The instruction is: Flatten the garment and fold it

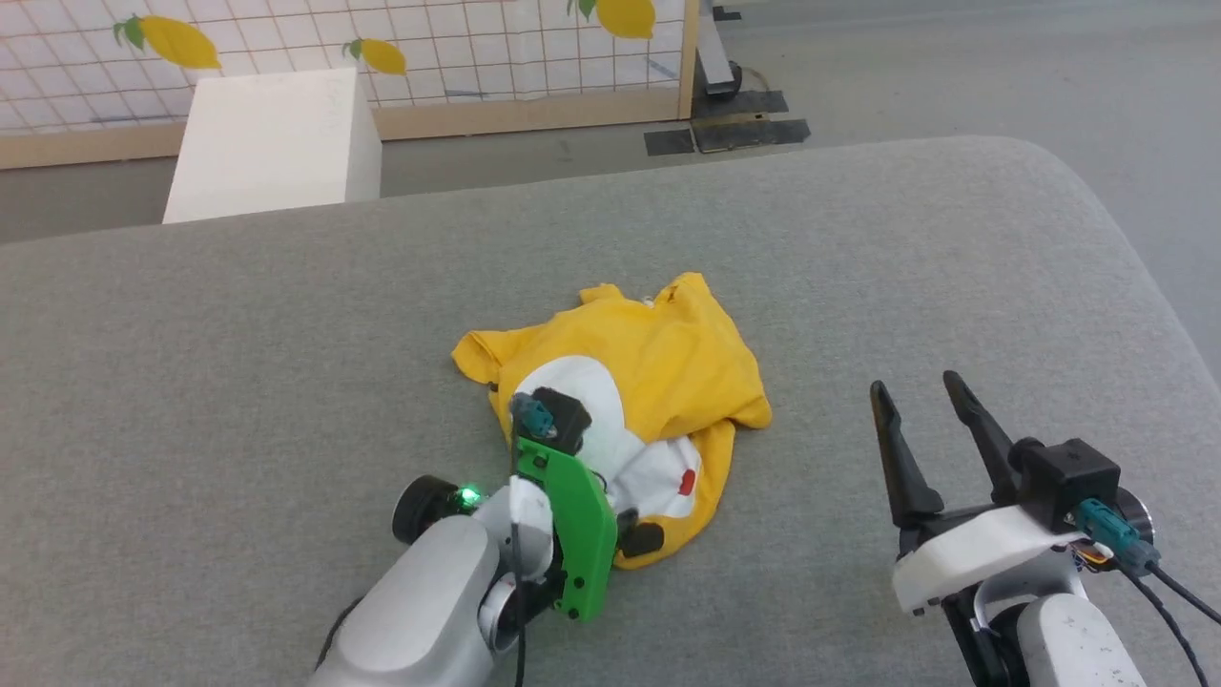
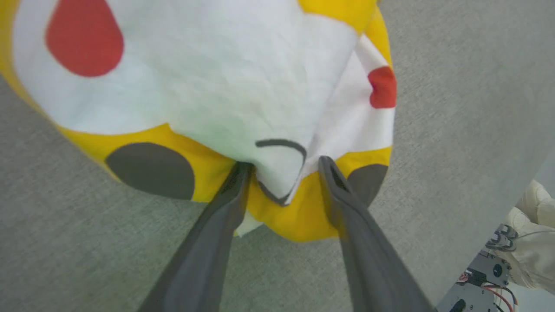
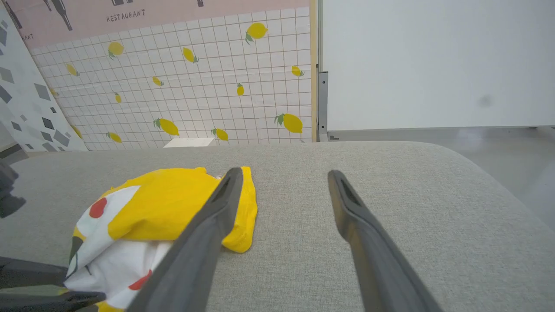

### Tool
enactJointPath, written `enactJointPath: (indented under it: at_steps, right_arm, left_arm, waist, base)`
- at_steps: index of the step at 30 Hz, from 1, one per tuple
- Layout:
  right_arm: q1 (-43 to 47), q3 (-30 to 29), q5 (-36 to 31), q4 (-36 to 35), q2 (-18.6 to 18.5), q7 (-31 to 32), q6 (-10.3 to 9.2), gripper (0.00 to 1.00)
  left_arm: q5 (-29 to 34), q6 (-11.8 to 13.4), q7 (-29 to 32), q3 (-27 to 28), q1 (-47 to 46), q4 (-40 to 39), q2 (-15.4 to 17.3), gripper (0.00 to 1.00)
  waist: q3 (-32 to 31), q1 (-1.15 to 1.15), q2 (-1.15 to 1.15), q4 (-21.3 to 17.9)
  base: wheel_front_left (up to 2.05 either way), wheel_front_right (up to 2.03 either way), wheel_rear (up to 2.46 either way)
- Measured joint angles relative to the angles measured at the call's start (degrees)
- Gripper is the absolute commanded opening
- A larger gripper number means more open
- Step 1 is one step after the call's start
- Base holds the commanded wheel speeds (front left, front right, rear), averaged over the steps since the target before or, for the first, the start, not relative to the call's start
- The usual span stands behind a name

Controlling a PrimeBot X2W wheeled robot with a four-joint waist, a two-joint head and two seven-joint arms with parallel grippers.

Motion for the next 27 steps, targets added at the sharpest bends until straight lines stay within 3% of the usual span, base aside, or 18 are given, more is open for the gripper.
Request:
enactJointPath:
  at_steps: [4, 10, 12, 14, 18, 27]
  right_arm:
    - [0.4, 0.1, 0.0, -0.2, 0.0, 0.2, 0.00, 1.00]
    - [0.7, 0.0, -0.2, -1.2, 0.0, 0.8, 0.00, 1.00]
    - [0.7, -0.2, -0.2, -1.6, 0.0, 0.9, 0.00, 1.00]
    - [0.5, -0.7, -0.3, -2.0, 0.0, 1.9, 0.00, 1.00]
    - [-1.3, -1.2, -0.4, -1.7, 0.0, 4.4, 0.00, 1.00]
    - [-14.4, -3.8, 2.0, 9.4, 0.0, 20.4, -0.01, 1.00]
  left_arm:
    - [-0.1, 1.3, -10.3, 3.9, 1.8, -5.1, 0.1, 1.00]
    - [2.6, 7.6, -34.9, 12.4, 5.5, -14.2, 2.2, 1.00]
    - [3.5, 9.0, -40.5, 14.6, 7.4, -15.6, 3.1, 1.00]
    - [5.8, 9.7, -43.3, 18.2, 10.8, -17.5, 4.8, 1.00]
    - [9.2, 9.3, -43.6, 24.7, 14.2, -22.5, 4.7, 1.00]
    - [14.8, 4.4, -43.6, 31.6, 20.5, -27.9, -0.4, 1.00]
  waist:
    - [-0.2, 0.00, 0.00, 1.1]
    - [-0.2, 0.00, 0.00, 3.0]
    - [-0.1, 0.00, 0.00, 3.7]
    - [0.1, 0.00, 0.00, 5.0]
    - [0.7, 0.00, 0.00, 6.2]
    - [3.9, 0.01, 0.00, 8.8]
  base:
    - [0.00, 0.00, 0.00]
    - [0.00, 0.00, 0.00]
    - [0.00, 0.00, 0.00]
    - [0.00, 0.00, 0.00]
    - [0.00, 0.00, 0.00]
    - [0.00, 0.00, 0.00]
